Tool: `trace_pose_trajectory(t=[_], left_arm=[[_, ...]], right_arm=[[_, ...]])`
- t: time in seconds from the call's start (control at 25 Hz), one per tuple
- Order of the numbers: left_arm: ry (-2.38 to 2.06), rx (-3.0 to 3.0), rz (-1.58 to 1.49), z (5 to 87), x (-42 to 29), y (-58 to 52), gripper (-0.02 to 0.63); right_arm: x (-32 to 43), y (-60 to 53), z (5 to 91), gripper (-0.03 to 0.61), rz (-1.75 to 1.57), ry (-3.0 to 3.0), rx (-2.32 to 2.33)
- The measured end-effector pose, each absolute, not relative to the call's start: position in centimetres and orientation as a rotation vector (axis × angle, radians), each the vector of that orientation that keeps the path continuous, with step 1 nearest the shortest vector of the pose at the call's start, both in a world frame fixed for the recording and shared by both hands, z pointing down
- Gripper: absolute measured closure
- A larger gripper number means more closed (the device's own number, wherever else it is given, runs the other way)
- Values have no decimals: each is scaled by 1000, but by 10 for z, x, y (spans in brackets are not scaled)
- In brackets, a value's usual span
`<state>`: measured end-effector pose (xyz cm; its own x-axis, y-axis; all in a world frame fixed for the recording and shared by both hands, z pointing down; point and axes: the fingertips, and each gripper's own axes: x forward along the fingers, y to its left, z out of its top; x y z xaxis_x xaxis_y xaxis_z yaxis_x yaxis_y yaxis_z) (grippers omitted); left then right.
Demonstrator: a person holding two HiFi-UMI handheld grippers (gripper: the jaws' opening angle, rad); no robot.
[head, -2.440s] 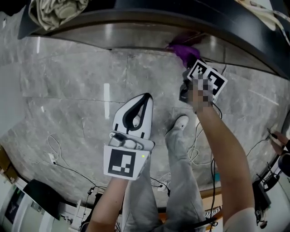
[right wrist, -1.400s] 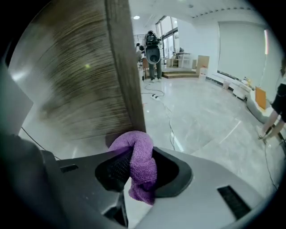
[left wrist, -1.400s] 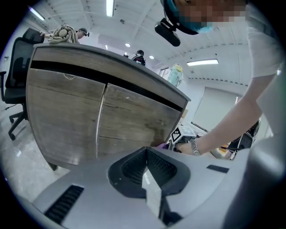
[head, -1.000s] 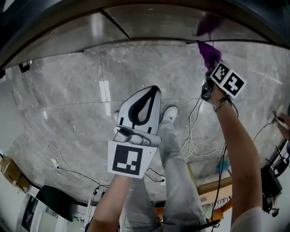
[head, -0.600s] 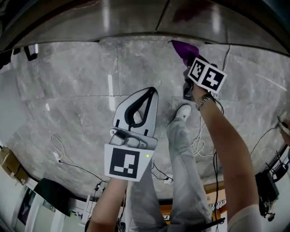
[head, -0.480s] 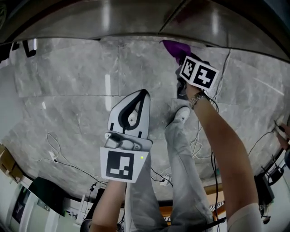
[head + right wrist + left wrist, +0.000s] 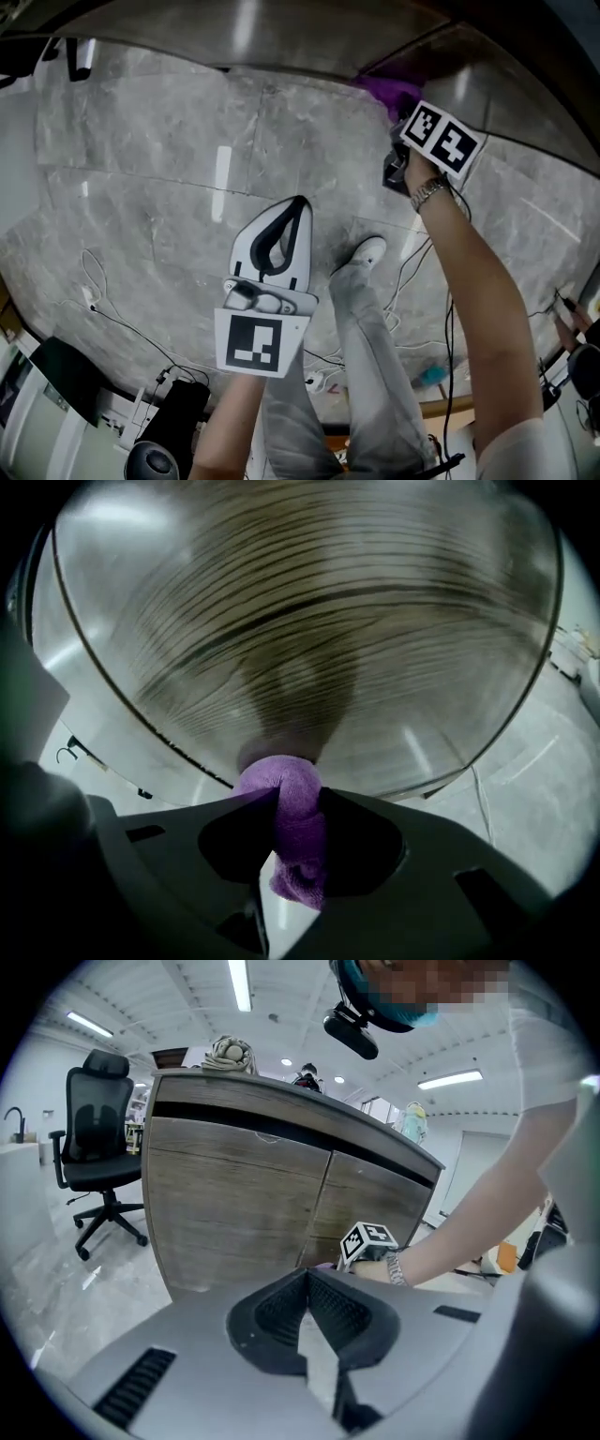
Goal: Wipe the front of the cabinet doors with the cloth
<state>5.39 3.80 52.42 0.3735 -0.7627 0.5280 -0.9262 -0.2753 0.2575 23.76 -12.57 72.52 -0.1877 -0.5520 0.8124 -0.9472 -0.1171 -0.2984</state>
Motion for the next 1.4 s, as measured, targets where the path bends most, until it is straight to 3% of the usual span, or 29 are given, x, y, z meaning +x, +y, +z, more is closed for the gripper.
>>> trace_pose_trajectory(t=[0.48, 0.8, 1.04, 1.4], left_arm=[[-1315, 2210, 394, 533, 192, 25, 607], [-1268, 2196, 416, 546, 224, 30, 607], [-1246, 2228, 406, 533, 220, 13, 607], [-1199, 2289, 453, 523, 176, 16, 607]], right_arm=[[440, -103, 743, 460, 1160, -1552, 1740], [520, -87, 746, 460, 1128, -1427, 1844], [504, -61, 747, 460, 1186, -1373, 1852], [355, -44, 766, 460, 1338, -1519, 1672]])
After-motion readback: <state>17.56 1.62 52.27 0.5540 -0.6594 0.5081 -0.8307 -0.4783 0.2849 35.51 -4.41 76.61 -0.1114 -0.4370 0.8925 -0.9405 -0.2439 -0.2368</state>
